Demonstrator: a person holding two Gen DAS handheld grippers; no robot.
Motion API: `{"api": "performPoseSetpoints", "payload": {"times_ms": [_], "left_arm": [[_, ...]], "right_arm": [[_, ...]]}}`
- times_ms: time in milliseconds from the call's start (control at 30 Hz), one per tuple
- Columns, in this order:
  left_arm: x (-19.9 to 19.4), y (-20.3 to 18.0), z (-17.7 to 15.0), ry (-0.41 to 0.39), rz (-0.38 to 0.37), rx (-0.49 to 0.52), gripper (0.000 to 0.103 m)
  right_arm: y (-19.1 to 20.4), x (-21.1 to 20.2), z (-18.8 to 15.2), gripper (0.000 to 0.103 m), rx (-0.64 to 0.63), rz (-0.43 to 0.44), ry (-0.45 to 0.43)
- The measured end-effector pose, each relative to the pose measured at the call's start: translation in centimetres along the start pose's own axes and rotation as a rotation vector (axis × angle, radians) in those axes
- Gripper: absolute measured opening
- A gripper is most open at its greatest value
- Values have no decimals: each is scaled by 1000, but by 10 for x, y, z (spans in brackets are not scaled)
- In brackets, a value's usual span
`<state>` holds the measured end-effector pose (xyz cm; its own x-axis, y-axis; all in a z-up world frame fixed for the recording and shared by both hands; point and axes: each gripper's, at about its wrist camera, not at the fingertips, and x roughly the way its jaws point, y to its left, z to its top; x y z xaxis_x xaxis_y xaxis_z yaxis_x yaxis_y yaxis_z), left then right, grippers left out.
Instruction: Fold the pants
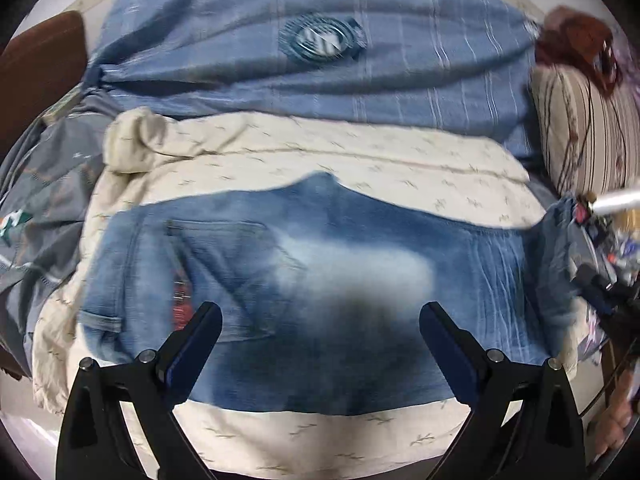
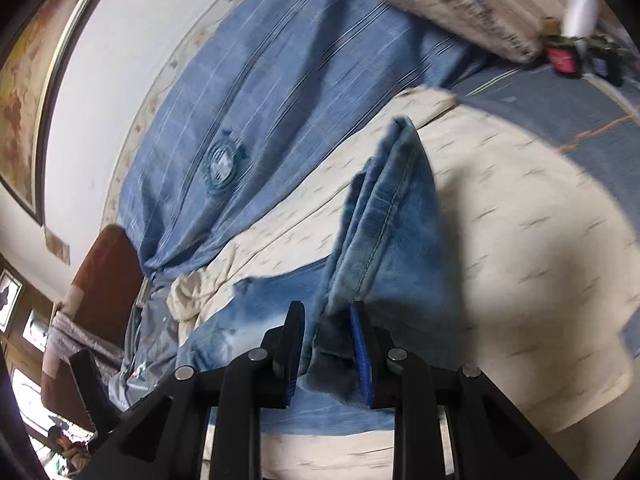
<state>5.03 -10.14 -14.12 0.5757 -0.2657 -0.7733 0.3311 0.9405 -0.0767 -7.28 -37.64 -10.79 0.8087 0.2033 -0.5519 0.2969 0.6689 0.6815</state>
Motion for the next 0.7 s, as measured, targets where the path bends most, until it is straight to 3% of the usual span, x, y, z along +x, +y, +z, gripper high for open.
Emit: {"api": "performPoseSetpoints", "payload": {"times_ms": [200,333,467,600,700], "left_arm": [[-11,33,-2,-37,17,-38,99],[-9,41,-6,-23,-55,-58,99],[4,19,-6,9,-137,-33,99],[32,-26,-1,90,-263,-7,99],[53,-68,-3,169,-307,44,99]], "right_arm": [[40,56,-33,25,-79,1,98],[25,38,-24,25,-52,44,24],[-14,-3,0,32,5,-51,-96],[-49,-32,9,56,74,-106,-165],[-74,-38,9,56,173,-109,-200]]}}
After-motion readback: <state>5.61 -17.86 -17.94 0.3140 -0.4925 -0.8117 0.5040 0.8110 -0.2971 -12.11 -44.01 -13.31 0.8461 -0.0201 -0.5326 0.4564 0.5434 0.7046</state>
